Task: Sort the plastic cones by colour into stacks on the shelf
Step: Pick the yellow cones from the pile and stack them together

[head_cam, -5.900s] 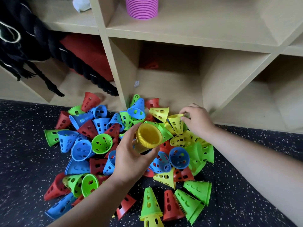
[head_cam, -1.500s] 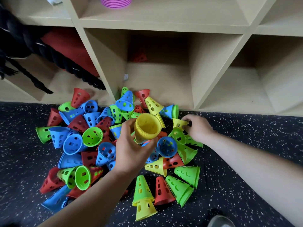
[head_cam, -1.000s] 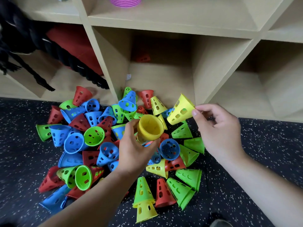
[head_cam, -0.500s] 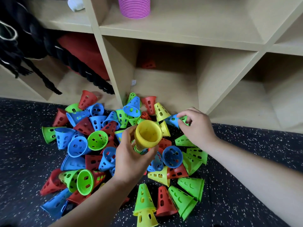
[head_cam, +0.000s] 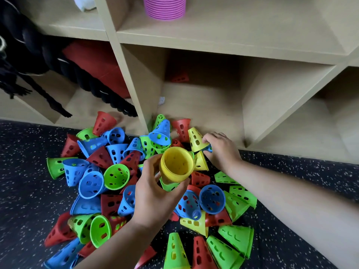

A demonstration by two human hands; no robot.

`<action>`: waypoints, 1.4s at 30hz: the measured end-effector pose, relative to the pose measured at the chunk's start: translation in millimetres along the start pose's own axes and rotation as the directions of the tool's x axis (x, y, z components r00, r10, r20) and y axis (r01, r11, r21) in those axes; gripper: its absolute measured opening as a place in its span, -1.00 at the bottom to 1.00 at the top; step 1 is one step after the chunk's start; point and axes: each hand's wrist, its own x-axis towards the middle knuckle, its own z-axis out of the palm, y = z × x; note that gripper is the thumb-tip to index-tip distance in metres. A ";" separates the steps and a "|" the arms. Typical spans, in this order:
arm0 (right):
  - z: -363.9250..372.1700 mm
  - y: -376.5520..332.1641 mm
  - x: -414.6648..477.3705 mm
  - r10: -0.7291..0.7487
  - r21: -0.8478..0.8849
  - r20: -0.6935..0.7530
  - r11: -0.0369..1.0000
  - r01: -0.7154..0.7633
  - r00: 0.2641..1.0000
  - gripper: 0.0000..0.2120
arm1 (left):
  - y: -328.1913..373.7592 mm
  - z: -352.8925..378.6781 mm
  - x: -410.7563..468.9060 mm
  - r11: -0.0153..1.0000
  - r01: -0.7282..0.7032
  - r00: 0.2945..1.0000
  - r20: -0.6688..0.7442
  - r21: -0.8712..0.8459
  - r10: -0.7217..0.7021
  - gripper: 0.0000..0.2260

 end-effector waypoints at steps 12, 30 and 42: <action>-30.6 -4.4 2.7 0.067 0.276 -0.420 0.959 0.057 0.905 -0.95 | -9.1 -2.8 9.9 0.999 0.016 1.000 -0.015 0.035 -0.016 -0.36; -128.1 -90.6 -88.6 0.339 0.879 0.171 0.373 -0.299 0.925 -0.88 | 16.8 0.3 -16.8 0.998 -0.061 0.997 -0.057 0.000 0.061 -0.38; -11.5 -36.5 -60.2 0.473 0.277 0.340 0.775 -0.567 0.813 -0.53 | 8.1 -16.1 -29.2 0.999 -0.004 0.994 -0.109 0.051 0.010 -0.38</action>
